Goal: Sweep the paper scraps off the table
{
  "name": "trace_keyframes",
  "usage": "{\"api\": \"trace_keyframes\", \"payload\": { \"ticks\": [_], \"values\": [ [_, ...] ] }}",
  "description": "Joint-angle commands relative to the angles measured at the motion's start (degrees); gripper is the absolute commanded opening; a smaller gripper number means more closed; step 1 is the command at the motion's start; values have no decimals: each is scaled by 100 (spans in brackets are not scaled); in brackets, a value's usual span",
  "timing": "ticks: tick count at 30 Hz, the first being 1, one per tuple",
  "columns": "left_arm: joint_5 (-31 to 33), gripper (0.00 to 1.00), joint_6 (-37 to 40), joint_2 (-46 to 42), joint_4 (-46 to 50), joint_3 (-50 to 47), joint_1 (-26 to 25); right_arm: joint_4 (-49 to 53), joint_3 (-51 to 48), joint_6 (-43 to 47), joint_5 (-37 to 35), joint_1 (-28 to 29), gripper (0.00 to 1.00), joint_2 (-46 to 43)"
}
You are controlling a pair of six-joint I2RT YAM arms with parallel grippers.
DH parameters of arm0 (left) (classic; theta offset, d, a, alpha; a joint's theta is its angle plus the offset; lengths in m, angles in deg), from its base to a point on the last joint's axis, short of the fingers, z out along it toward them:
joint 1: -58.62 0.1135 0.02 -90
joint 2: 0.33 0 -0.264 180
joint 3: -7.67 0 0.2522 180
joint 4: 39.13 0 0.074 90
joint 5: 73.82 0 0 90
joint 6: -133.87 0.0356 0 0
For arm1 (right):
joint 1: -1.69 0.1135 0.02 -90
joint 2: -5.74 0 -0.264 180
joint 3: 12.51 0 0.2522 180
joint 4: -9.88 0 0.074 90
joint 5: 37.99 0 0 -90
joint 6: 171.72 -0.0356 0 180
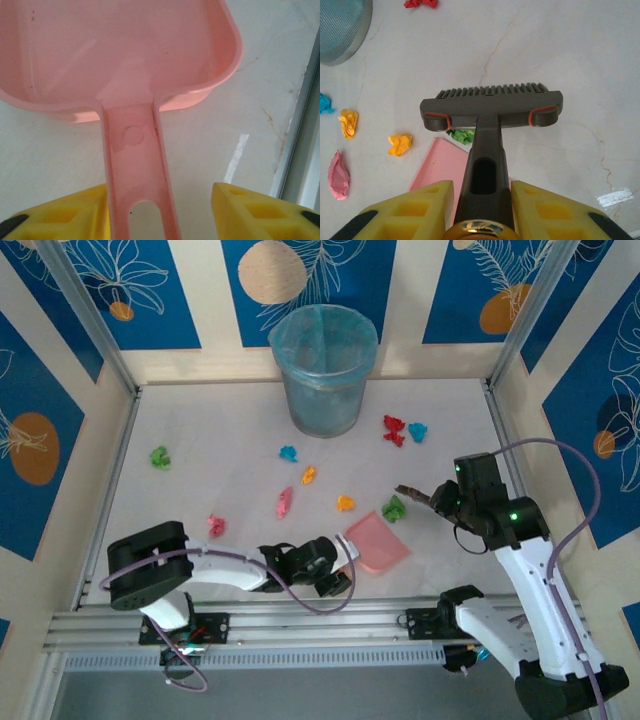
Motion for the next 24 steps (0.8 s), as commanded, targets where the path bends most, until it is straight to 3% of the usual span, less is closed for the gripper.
{"api": "trace_keyframes", "payload": {
  "ticks": [1, 11, 18, 24],
  "values": [
    [-70, 48, 17, 70, -130, 12, 29, -207, 118, -104, 150, -26, 0, 147],
    [80, 27, -35, -46, 51, 92, 21, -250, 227, -100, 257, -25, 0, 400],
    [311, 23, -245, 0, 448, 391, 20, -155, 323, -17, 206, -24, 0, 503],
    [712, 19, -729, 375, 1591, 1156, 20, -133, 485, 112, -45, -27, 0, 502]
  ]
}}
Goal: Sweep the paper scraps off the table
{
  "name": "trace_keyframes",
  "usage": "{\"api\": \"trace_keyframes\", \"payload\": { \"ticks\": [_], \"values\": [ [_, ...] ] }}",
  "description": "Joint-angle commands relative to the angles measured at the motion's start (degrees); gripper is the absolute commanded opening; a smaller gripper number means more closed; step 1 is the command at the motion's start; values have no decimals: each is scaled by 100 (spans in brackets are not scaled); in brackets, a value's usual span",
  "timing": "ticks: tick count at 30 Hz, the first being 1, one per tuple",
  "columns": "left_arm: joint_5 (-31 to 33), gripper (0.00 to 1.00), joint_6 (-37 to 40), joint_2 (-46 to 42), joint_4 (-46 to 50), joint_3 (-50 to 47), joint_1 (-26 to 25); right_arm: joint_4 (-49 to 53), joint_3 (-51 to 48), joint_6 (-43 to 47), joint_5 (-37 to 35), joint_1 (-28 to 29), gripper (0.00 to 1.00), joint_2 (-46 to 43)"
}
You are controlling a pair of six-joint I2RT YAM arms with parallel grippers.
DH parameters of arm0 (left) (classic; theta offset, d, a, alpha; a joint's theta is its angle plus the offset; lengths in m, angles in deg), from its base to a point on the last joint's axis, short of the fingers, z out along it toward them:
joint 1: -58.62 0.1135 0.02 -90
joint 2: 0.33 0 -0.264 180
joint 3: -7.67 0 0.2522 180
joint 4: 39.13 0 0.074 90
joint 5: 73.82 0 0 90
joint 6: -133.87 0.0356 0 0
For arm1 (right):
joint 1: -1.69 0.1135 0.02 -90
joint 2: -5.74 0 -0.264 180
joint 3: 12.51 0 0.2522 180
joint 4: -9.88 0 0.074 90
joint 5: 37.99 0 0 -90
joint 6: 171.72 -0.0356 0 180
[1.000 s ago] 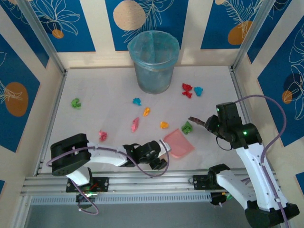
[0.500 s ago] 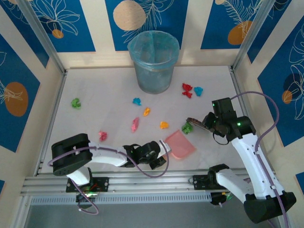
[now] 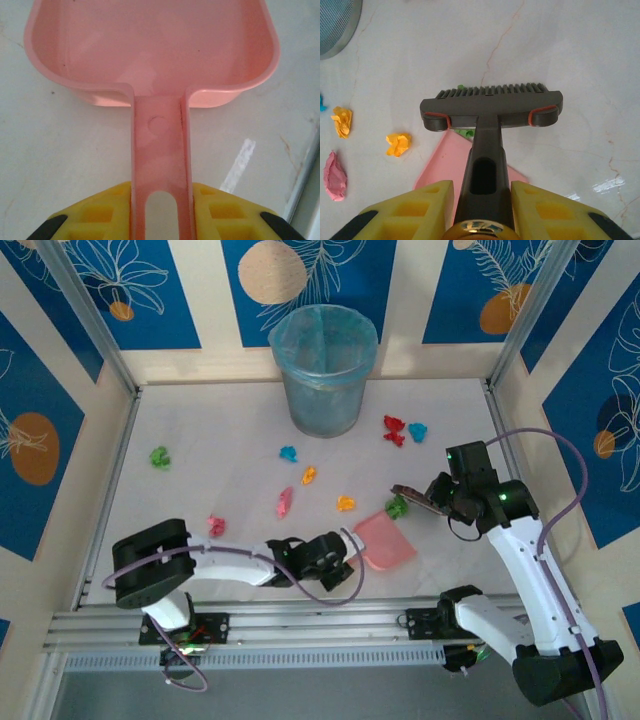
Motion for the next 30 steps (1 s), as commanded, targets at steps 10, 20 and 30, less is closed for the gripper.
{"api": "trace_keyframes", "payload": {
  "ticks": [10, 20, 30],
  "values": [
    [210, 20, -993, 471, 1580, 1007, 37, -396, 236, 113, -607, 66, 0, 432],
    [236, 19, -1390, 881, 1898, 1464, 116, 182, 620, 318, -1874, 1330, 0, 1084],
    [171, 18, -1381, 956, 1538, 1433, 135, 1415, 741, -71, -1751, 2612, 0, 373]
  ]
}}
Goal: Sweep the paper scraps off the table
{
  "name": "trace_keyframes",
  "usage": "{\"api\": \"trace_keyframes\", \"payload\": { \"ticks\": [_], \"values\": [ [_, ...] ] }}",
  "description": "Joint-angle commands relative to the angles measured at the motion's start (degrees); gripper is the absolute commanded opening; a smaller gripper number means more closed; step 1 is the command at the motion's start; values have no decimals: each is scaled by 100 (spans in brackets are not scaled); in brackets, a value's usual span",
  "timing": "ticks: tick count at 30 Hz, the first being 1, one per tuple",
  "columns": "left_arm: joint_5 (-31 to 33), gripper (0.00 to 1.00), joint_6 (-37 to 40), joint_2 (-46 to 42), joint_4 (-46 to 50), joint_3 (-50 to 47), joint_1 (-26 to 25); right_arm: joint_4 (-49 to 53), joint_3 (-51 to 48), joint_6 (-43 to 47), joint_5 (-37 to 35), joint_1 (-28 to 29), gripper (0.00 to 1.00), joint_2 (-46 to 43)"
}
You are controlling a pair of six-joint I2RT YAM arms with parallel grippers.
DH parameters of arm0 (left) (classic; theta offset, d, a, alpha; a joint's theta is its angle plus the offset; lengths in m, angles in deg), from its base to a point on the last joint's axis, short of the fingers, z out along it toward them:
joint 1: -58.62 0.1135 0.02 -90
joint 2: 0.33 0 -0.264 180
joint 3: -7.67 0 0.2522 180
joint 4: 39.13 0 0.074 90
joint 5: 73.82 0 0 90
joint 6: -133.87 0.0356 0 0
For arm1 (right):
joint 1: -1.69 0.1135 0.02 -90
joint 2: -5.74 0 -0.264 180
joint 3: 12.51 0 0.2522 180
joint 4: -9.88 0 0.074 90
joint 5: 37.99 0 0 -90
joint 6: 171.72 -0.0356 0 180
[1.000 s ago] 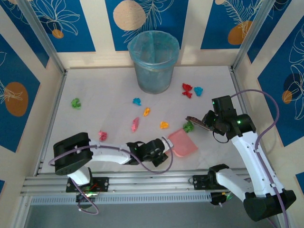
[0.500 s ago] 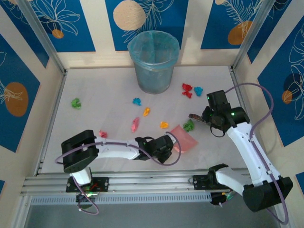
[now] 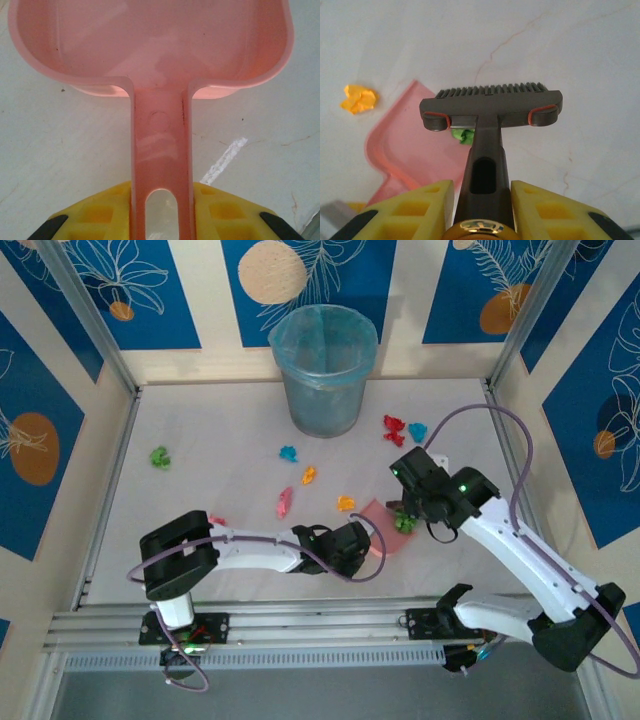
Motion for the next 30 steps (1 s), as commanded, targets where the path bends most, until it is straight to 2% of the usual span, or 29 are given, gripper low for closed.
{"api": "trace_keyframes", "payload": {
  "ticks": [1, 5, 9, 14, 18, 21, 25, 30],
  "values": [
    [33, 18, -54, 160, 5, 53, 69, 563, 313, -260, 122, 238, 0, -504],
    [-18, 18, 5, 119, -125, -11, 69, 313, 266, -417, 678, 250, 0, -1185],
    [-31, 18, 42, 62, -204, -86, 69, 55, 201, -539, 799, -42, 0, -1738],
    [-80, 18, 41, 54, -241, -166, 68, 76, 174, -321, 465, -800, 0, -1716],
    [-123, 17, 34, 71, -251, -197, 69, -66, -75, 2, 199, -1192, 0, -1299],
    [-162, 17, 32, 50, -269, -216, 69, -149, -236, 47, -93, -1210, 0, -932],
    [-115, 17, 68, 24, -255, -229, 69, -332, -416, 278, 147, -1163, 0, -599],
    [-84, 17, 125, 27, -264, -236, 69, -40, -403, 396, 148, -737, 0, -430]
  ]
}}
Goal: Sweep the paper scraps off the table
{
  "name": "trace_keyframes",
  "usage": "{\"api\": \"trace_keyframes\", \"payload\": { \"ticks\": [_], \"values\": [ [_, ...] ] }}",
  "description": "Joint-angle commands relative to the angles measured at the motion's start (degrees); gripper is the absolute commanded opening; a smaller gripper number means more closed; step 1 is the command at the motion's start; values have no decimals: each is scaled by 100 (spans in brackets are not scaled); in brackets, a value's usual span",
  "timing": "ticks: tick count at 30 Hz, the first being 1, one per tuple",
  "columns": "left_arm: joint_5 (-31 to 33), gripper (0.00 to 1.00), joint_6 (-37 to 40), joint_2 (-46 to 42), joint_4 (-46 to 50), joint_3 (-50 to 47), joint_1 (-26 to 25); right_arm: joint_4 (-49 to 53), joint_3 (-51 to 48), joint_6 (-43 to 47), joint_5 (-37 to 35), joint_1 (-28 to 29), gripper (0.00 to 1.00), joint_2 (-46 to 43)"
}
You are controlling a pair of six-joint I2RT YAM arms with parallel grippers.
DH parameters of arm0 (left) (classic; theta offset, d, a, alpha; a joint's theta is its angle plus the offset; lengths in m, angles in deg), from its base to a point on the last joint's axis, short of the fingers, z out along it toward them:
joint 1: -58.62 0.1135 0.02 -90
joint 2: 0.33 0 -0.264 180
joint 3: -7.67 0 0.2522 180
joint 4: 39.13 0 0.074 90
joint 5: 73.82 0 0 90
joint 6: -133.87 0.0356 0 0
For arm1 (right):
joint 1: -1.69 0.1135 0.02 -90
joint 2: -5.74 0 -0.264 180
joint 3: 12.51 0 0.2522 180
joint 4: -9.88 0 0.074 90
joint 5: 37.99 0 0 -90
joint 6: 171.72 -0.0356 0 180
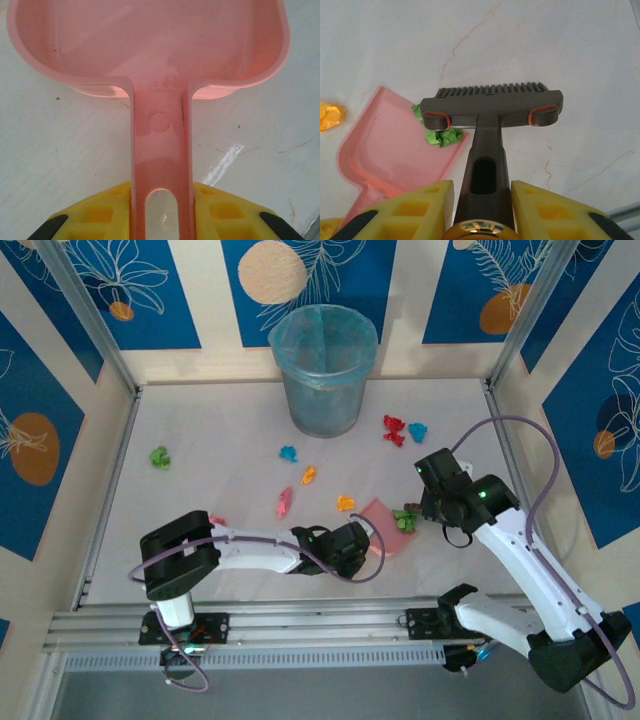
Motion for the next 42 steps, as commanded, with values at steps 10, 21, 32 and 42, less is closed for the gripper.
{"api": "trace_keyframes", "payload": {
  "ticks": [10, 21, 32, 42],
  "values": [
    [-5, 13, 179, 10, -298, -232, 58, 516, 468, -202, 470, 1016, 0, -558],
    [-67, 0, 285, -310, -976, -641, 24, -747, 49, -291, -320, 274, 0, -1944],
    [-21, 0, 3, -1833, -102, -755, -30, -2311, -1239, -687, -849, -721, 0, -2959],
    [1104, 0, -113, -3053, 2227, -44, -17, -3850, -2419, -77, 834, -1260, 0, -3139]
  ]
}}
